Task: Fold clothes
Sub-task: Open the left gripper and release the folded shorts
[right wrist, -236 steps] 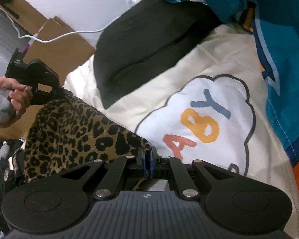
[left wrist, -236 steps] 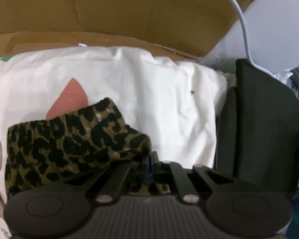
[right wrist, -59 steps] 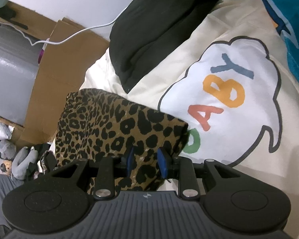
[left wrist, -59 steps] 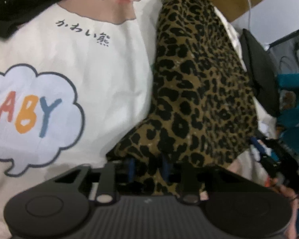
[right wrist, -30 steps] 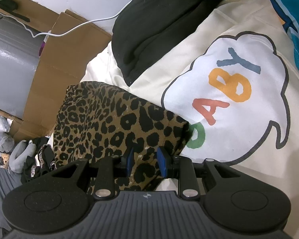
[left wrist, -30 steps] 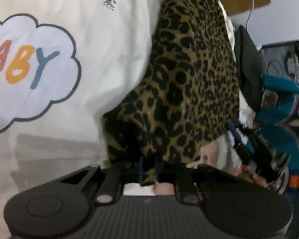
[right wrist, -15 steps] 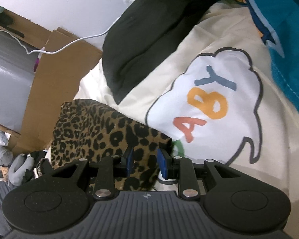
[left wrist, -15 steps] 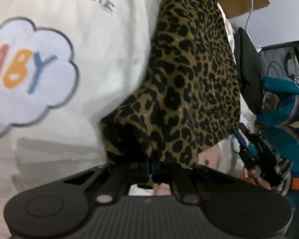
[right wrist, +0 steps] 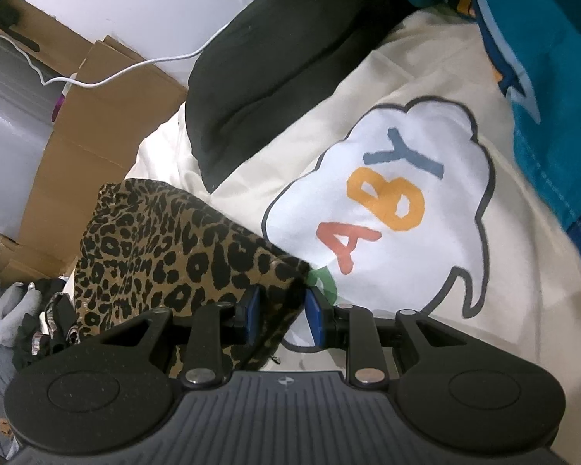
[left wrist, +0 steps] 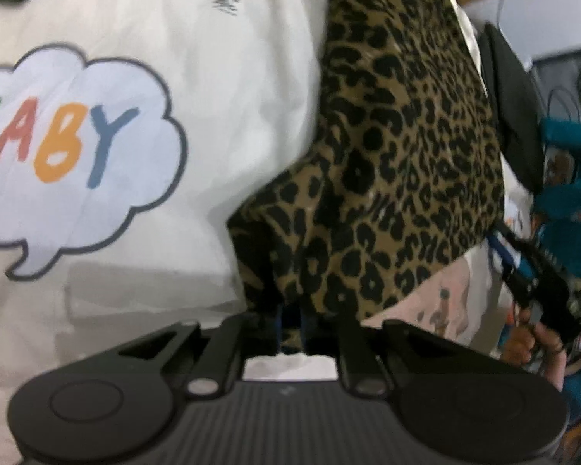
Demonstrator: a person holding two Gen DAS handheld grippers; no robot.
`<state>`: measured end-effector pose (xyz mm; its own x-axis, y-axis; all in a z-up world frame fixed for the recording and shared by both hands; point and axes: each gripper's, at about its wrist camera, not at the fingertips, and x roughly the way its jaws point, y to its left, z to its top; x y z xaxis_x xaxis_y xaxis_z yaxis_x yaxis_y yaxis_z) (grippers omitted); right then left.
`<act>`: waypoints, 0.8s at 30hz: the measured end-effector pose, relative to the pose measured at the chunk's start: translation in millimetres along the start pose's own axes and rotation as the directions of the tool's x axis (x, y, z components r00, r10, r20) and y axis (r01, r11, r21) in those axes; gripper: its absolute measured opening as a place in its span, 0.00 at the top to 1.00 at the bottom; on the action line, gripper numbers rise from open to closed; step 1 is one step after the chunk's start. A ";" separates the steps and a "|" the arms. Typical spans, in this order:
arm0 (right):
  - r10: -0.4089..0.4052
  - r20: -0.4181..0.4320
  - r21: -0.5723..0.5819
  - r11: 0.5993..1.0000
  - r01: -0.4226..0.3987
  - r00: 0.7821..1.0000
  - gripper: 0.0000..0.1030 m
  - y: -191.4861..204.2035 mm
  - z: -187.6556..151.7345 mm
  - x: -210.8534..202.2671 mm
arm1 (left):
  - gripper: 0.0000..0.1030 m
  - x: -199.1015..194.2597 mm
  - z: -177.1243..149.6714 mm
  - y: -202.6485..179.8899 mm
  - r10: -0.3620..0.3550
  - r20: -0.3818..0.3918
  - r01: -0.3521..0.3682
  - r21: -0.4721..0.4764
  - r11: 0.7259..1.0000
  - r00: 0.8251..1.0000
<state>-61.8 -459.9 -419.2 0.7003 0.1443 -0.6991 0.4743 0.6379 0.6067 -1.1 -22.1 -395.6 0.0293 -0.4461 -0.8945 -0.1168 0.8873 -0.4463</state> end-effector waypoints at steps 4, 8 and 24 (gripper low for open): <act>-0.005 0.016 -0.003 1.000 0.005 1.000 0.67 1.7 2.6 -4.5 | 0.74 -20.6 16.5 -14.1 0.063 -0.021 -0.061 0.098 0.993 0.998; -0.005 0.027 -0.004 1.000 0.005 1.000 0.67 3.1 4.5 -7.4 | 0.72 -44.3 38.5 -24.0 0.117 -0.001 -0.115 0.192 0.975 0.993; -0.037 -0.009 -0.075 0.996 0.037 0.999 0.53 6.8 10.6 9.2 | 0.66 -2.3 56.4 -8.9 0.150 0.009 -0.147 0.265 0.953 0.989</act>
<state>-46.4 -462.3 -417.4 0.6773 0.1270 -0.7246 0.4581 0.6979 0.5506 55.9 -22.3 -391.0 0.0206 -0.3073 -0.9514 0.1471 0.9422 -0.3011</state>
